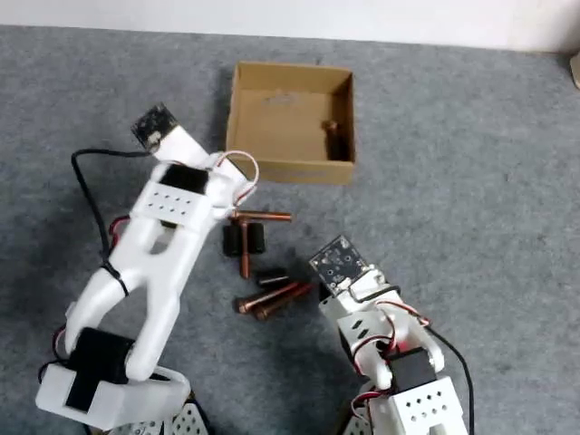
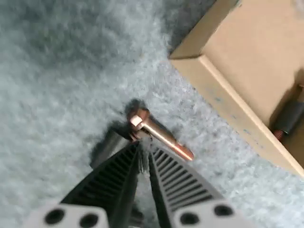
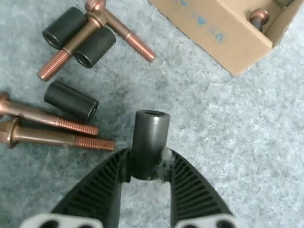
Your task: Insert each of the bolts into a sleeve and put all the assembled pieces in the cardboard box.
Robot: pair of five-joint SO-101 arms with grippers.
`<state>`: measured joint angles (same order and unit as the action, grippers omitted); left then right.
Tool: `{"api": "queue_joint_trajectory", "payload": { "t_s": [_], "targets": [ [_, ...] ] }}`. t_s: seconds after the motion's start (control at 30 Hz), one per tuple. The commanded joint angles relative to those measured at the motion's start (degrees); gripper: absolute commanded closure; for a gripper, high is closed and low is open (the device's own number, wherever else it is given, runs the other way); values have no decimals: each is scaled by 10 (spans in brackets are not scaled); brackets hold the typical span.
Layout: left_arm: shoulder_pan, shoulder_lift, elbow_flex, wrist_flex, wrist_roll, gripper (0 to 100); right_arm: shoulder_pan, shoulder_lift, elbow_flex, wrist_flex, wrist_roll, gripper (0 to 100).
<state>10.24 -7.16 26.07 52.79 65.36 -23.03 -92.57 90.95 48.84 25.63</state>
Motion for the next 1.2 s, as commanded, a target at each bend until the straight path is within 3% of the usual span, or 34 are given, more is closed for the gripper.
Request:
{"api": "queue_joint_trajectory", "payload": {
  "t_s": [0.0, 0.17, 0.27, 0.5, 1.17],
  "targets": [
    [31, -3, 24, -67, 52, 992, 7, -5, -2, -19, -3, 995],
    [33, -2, 123, -240, 56, 992, 7, -4, -1, -19, -3, 995],
    [37, -2, 147, -294, 56, 983, 7, -4, -1, -19, -3, 995],
    [58, -2, 149, -296, 55, 770, 4, -6, 25, -43, -3, 995],
    [52, 47, 167, -286, 74, 811, 6, -7, 26, -43, -3, 995]
  ]
}}
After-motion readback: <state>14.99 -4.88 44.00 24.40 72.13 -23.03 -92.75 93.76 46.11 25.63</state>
